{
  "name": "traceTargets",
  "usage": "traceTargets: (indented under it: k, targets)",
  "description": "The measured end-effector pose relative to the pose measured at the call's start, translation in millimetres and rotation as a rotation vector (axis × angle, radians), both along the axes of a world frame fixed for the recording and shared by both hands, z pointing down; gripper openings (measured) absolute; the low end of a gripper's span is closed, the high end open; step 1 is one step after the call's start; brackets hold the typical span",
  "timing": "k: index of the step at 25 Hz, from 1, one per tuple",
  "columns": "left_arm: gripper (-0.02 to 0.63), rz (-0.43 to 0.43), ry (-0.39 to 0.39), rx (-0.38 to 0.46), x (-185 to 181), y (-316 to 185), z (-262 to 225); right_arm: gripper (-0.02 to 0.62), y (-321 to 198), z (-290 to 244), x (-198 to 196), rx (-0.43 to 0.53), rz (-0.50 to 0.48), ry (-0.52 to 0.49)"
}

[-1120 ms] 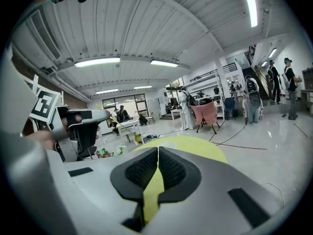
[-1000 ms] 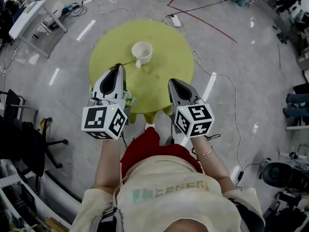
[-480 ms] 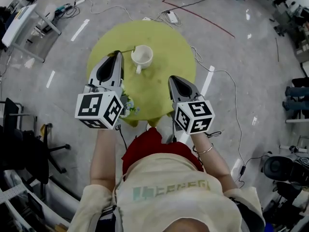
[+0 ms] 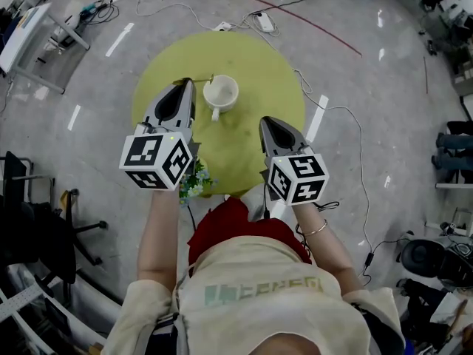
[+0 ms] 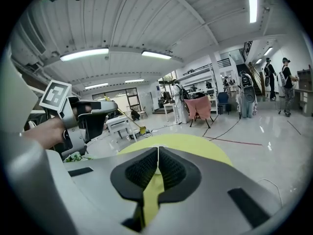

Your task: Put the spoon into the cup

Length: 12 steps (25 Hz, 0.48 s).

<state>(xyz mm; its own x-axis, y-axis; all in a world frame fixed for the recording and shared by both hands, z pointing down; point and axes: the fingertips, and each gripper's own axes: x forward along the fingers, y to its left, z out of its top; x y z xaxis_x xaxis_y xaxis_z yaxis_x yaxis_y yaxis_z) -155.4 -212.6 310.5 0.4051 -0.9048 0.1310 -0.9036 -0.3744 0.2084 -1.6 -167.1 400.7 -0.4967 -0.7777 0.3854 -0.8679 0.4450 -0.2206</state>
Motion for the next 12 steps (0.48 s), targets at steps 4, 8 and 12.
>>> traceTargets:
  k: [4,8,12]
  targets:
    - [0.025,0.003,0.014,-0.036,-5,-16,15,0.037,-17,7,-7,-0.014,0.005,0.007]
    - [0.025,0.009,0.016,-0.071,-5,-29,31,0.037,-32,15,-10,-0.029,0.01,0.021]
    - [0.025,0.016,0.022,-0.116,-4,-42,49,0.037,-42,24,-9,-0.054,0.017,0.045]
